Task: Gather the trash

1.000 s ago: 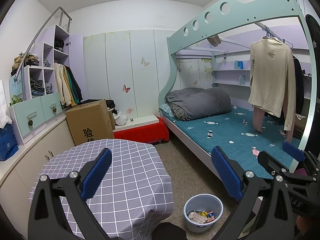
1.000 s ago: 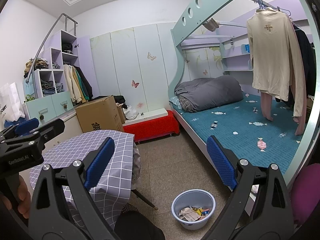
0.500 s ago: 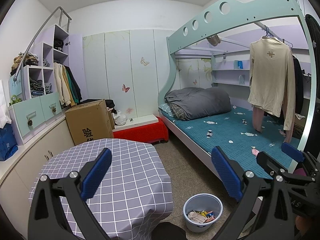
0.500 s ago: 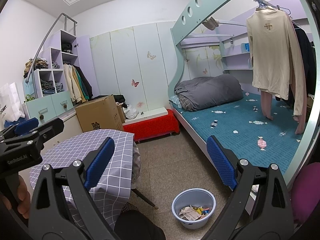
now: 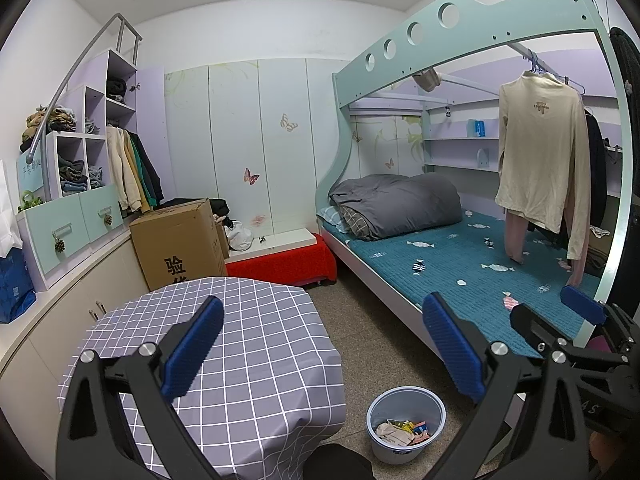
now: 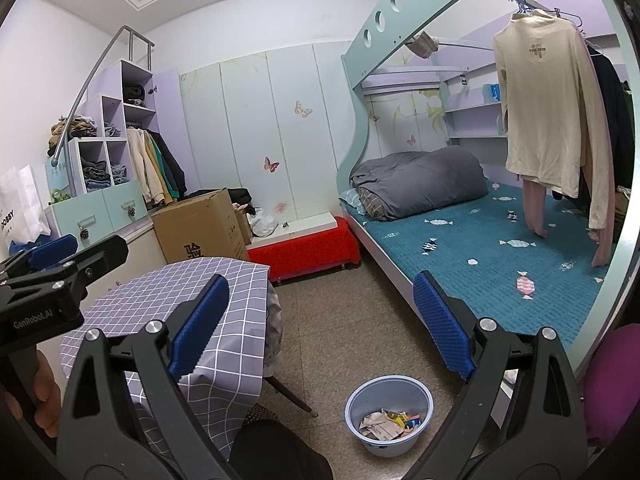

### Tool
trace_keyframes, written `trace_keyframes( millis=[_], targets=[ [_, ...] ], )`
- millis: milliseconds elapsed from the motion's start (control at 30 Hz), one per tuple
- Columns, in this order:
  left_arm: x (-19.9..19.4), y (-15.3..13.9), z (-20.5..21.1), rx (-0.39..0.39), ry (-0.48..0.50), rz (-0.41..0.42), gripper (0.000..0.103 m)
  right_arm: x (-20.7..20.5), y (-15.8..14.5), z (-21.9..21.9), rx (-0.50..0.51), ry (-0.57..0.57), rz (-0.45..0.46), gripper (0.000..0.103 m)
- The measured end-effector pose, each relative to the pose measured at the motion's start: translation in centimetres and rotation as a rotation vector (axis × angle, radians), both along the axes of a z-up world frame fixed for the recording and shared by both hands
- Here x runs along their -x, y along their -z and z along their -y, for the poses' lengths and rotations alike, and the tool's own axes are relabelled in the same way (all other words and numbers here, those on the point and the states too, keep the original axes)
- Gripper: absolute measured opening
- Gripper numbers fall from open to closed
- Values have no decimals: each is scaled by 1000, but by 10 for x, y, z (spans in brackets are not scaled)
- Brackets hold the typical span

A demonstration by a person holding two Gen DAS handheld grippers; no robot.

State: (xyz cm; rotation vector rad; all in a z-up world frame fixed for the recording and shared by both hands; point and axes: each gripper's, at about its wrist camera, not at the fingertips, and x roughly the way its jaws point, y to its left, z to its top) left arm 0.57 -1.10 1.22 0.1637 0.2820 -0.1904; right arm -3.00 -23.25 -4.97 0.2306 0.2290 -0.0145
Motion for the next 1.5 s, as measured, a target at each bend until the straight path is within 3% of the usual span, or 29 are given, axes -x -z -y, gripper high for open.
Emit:
trace_keyframes(
  millis=[1500],
  targets=[
    [-2, 5, 0, -4, 9, -8, 98, -3, 1, -3, -4, -1, -10, 92]
  ],
)
